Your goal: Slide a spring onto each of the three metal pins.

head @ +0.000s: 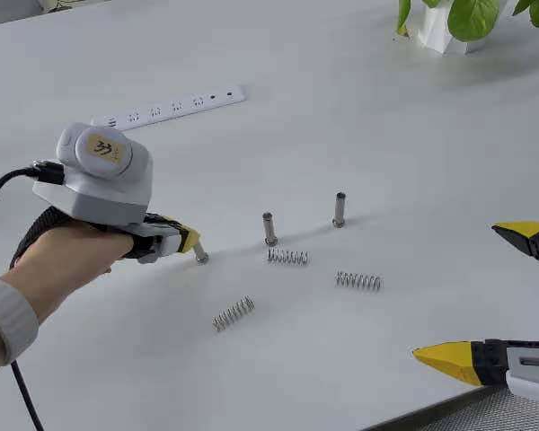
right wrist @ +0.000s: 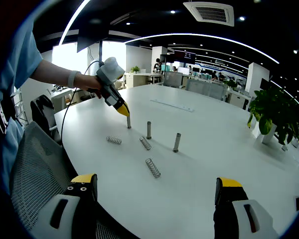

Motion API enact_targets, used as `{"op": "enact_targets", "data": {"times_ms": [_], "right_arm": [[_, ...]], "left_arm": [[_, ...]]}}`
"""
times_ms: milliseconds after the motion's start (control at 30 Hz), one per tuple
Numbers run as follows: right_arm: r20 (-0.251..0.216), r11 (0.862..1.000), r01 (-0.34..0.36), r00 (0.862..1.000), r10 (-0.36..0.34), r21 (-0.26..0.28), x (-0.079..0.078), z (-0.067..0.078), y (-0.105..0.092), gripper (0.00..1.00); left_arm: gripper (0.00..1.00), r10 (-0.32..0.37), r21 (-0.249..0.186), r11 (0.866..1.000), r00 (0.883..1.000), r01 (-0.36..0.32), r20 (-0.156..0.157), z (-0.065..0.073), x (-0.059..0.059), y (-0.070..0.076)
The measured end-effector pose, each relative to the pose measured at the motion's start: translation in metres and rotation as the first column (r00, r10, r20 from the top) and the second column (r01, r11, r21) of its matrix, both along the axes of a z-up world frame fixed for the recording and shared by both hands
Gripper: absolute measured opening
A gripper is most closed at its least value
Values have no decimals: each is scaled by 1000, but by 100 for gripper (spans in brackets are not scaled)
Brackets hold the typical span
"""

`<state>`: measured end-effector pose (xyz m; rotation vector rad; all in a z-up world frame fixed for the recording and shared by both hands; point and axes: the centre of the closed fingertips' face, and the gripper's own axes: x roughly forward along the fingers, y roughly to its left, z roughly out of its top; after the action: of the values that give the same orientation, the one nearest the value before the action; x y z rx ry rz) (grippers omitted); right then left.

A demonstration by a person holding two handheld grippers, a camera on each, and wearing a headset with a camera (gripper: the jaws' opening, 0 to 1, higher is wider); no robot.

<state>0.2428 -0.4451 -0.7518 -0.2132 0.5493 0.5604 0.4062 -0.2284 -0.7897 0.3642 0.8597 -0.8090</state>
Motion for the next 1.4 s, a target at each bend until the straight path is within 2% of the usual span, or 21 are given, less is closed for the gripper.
{"op": "enact_targets", "data": {"times_ms": [100,167,467,967,1167,1400], "right_arm": [[1,1000,1,1000,-1,0,0,0,0,99],[0,1000,-1,1000,1,-1,0,0,0,99],[0,1000,-2,1000,2,-1,1,0,0,99],[0,1000,-2,1000,2,-1,0,-1,0,98],[-2,1000,-4,1000,4,-2,-1,-1,0,98],[-3,1000,-5,1000,5,-3,-1,-1,0,98]], "left_arm": [[4,-20,20,1000,1000,19,21,-1,-2,1],[4,-25,27,999,1000,25,16,-2,-3,1],[4,-35,30,999,999,35,24,-2,-3,2],[4,-71,42,997,996,68,52,-4,-3,1],[5,-72,33,997,995,70,67,-6,-3,0],[5,-68,36,997,996,66,62,-9,-4,2]]}}
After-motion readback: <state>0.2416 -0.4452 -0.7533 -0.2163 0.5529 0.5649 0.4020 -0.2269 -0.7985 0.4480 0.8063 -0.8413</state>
